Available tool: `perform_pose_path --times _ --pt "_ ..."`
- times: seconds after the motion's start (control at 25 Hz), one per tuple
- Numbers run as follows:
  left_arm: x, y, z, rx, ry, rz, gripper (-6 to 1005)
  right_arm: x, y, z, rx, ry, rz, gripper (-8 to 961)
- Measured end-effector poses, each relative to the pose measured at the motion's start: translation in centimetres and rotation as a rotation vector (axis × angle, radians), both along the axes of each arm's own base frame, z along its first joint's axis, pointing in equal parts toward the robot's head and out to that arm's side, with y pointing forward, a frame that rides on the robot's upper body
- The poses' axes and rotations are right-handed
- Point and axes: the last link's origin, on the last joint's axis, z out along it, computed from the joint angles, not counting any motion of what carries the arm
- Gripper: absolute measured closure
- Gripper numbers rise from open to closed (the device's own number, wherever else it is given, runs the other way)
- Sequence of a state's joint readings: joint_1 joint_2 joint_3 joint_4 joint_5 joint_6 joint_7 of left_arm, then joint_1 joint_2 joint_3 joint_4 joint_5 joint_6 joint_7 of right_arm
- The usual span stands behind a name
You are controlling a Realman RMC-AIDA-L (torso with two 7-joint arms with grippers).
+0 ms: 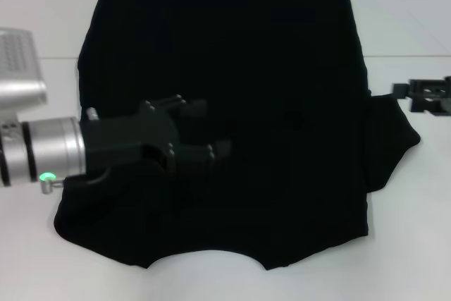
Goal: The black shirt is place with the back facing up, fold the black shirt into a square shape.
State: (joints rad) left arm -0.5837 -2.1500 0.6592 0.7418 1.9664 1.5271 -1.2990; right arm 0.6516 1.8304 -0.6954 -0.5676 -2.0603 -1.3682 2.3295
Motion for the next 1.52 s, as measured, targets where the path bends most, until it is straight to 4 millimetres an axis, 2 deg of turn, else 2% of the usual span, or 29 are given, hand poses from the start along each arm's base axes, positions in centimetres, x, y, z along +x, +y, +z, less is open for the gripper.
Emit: perform_pose_path --times 0.2,0.4,0.76,0.96,1.36,1.52 --pt "0.3 -0.8 -1.9 -0.003 0.069 -0.139 119 2.0 -0.7 0.7 -0.050 -0.047 -0.154 177" --pt "0.7 -1.1 -2.6 -0.015 0.099 -0.196 47 2.3 -0.7 -0.1 -0.115 -0.118 -0.219 186" --pt "0.3 -1.1 -3.1 -0.021 0.129 -0.191 50 3.0 0.1 -3.1 -0.123 -0.200 -0.269 203" --pt "0.3 -1.0 -3.2 -0.020 0.130 -0.185 50 2.7 0.7 -4.7 -0.103 -0.212 -0.268 213" --pt "0.2 -0.9 -3.1 -0.011 0.126 -0.177 50 2.5 1.3 -6.1 -0.062 -0.237 -0.269 232" --pt "0.1 -0.9 -3.0 -0.008 0.125 -0.172 50 2.5 1.4 -6.4 -0.062 -0.257 -0.262 402"
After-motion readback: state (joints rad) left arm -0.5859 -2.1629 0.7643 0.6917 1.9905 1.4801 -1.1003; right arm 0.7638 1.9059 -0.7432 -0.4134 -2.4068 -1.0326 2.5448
